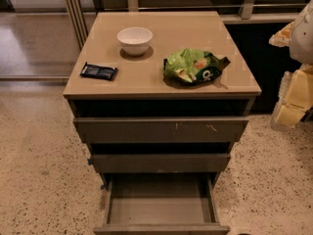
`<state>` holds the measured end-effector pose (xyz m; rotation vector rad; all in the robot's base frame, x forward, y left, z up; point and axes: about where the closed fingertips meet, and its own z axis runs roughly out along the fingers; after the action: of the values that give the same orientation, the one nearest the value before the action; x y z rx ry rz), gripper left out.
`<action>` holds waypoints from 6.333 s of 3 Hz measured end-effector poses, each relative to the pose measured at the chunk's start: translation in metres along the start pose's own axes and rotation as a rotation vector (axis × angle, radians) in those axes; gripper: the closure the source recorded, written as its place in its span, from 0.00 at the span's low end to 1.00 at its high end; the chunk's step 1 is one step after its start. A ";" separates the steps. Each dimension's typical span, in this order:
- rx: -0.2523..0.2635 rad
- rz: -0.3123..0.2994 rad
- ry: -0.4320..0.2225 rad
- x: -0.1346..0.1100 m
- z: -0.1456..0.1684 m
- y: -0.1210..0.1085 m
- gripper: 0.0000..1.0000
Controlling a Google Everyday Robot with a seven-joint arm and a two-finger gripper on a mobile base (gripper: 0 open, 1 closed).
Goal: Place green rice chip bag into bottom drawer
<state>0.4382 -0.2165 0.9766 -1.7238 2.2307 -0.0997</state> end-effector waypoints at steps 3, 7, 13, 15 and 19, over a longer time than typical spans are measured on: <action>0.067 0.019 -0.147 -0.002 0.047 -0.051 0.00; 0.116 0.080 -0.629 -0.065 0.149 -0.162 0.00; 0.074 0.060 -0.673 -0.066 0.160 -0.154 1.00; -0.008 0.013 -0.759 -0.045 0.077 -0.072 1.00; -0.191 0.000 -0.806 0.003 0.107 0.033 1.00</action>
Offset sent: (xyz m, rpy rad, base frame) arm 0.0565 -0.0116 -0.0304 0.1129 -0.0931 -0.0002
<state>0.4375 -0.1959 0.8666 -1.4717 1.6615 0.7012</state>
